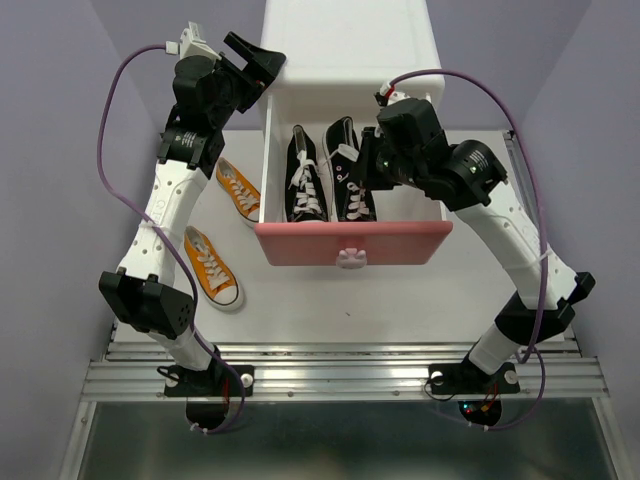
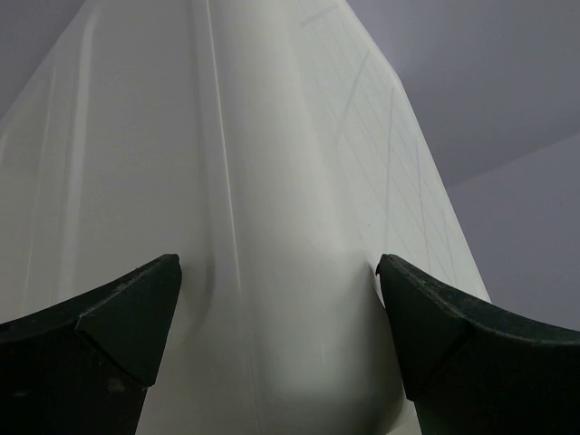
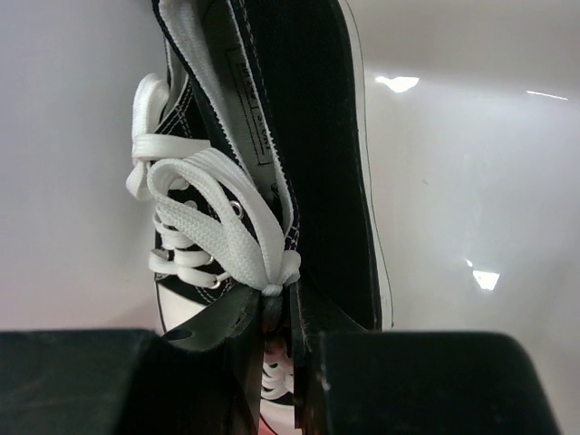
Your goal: Place and organize the shoes in the shoe cabinet
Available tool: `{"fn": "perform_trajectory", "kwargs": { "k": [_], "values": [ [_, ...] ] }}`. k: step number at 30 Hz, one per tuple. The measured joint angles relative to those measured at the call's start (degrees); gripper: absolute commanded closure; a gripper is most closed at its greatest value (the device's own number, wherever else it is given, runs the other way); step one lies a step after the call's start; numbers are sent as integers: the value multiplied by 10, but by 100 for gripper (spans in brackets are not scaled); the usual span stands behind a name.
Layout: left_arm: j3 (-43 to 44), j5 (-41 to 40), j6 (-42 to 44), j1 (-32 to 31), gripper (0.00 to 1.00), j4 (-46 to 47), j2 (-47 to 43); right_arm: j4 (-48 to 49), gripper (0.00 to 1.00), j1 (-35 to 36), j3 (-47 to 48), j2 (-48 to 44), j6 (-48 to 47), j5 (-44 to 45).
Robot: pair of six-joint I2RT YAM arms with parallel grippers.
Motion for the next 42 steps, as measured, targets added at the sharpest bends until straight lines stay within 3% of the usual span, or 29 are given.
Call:
{"fn": "perform_trajectory", "kwargs": {
  "k": [9, 42],
  "values": [
    [-3, -2, -3, 0, 1, 2, 0, -28, 99, 5, 32, 34, 21, 46],
    [-2, -2, -4, 0, 1, 2, 1, -39, 99, 11, 79, 103, 42, 91]
  ]
}}
